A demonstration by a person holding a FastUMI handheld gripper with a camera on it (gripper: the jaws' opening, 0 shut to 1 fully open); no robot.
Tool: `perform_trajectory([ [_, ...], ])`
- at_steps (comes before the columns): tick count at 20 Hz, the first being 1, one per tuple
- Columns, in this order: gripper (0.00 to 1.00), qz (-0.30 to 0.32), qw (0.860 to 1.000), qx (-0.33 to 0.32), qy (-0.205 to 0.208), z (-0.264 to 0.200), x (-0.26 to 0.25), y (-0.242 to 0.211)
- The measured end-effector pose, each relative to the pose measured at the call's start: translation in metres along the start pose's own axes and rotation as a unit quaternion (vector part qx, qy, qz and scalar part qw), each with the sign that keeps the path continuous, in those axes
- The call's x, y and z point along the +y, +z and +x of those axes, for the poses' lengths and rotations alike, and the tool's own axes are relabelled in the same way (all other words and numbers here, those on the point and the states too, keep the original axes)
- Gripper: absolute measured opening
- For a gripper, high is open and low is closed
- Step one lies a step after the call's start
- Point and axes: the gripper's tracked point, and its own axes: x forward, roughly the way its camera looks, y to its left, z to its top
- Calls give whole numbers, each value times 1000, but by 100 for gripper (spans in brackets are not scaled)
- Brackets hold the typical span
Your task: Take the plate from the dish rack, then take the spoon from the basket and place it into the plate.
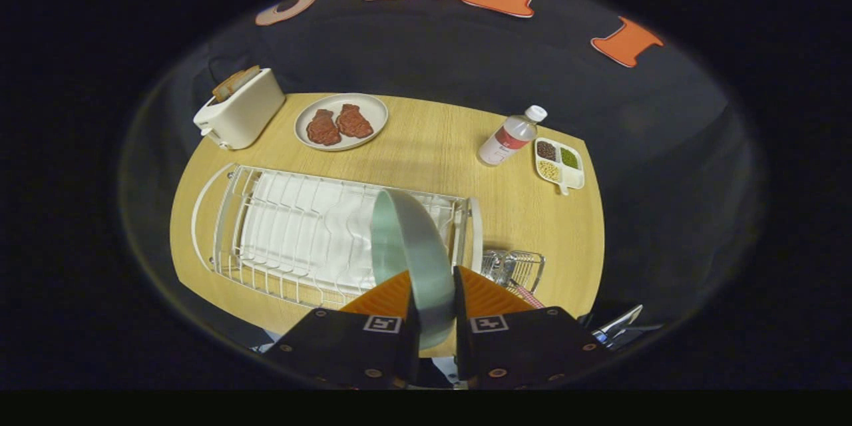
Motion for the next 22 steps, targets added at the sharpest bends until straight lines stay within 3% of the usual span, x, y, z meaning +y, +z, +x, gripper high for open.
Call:
perform_trajectory([
  [2,20,18,999,0,30,-8,4,-6],
  [7,19,33,998,-19,49,-31,-15,-32],
  [12,19,60,996,-7,59,-34,-34,-94],
  [17,19,124,988,28,89,-25,-41,-156],
  [22,19,145,986,33,74,-18,-62,-199],
])
